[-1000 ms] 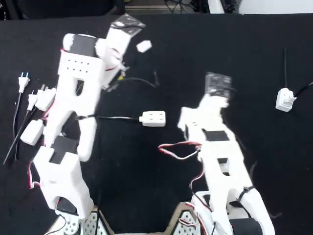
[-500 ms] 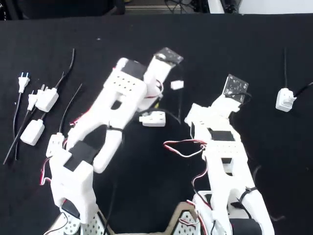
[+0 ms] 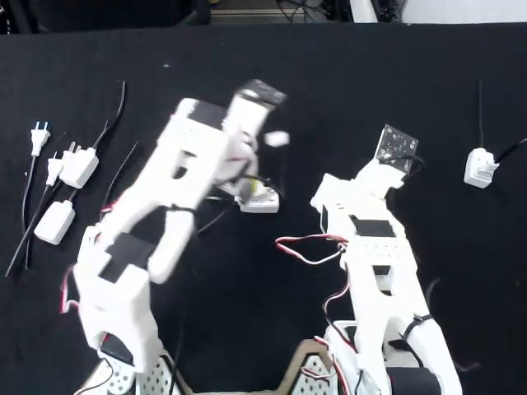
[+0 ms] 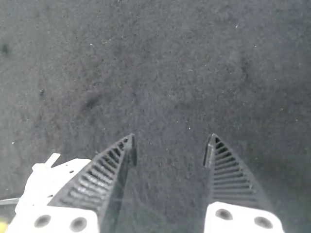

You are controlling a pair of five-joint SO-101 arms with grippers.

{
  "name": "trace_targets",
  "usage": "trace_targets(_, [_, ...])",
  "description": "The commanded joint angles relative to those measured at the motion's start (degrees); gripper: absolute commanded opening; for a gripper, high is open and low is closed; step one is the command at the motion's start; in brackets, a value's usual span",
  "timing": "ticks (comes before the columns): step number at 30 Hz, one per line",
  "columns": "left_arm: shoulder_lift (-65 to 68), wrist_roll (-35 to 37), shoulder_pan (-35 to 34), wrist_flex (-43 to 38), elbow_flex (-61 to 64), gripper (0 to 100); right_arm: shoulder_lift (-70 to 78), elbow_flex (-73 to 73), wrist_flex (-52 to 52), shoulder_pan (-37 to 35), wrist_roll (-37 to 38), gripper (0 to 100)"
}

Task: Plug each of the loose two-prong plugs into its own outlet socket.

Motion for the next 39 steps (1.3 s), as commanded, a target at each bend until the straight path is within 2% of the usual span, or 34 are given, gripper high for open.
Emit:
trace_targets(1, [-3.43, 0.35, -11.21, -0.35, -1.1, 25, -0.84, -1.71, -1.58, 0.88, -0.44, 22.3])
trace_targets(4, [-3.08, -0.18, -19.21, -0.18, 0.84, 25, -0.84, -1.71, -1.58, 0.0, -0.35, 22.3])
trace_targets(9, [-3.43, -11.52, -27.65, -0.44, 10.86, 25, -0.84, -1.71, -1.58, -2.64, -0.35, 22.3])
trace_targets(12, [-3.08, -15.38, -32.48, -0.88, 13.93, 25, -0.84, -1.71, -1.58, -2.73, -0.35, 22.3])
trace_targets(21, [-2.99, -23.65, -48.04, -14.33, 19.91, 25, -0.84, -1.71, -1.23, -2.73, -0.35, 22.3])
trace_targets(25, [-2.81, -25.14, -50.77, -17.49, 21.93, 25, -0.84, -1.54, -1.23, -2.99, -0.35, 22.3])
trace_targets(30, [-2.55, -24.88, -55.08, -19.52, 16.84, 25, -1.27, -0.92, -1.32, -3.52, -0.35, 22.3])
trace_targets(35, [-2.99, -24.79, -56.57, -18.73, 13.14, 25, -1.27, -0.84, -1.23, -7.91, -0.35, 22.3])
trace_targets(39, [-2.99, -24.7, -54.73, -13.01, 10.86, 25, -1.27, -0.84, -1.14, -11.78, -0.35, 22.5])
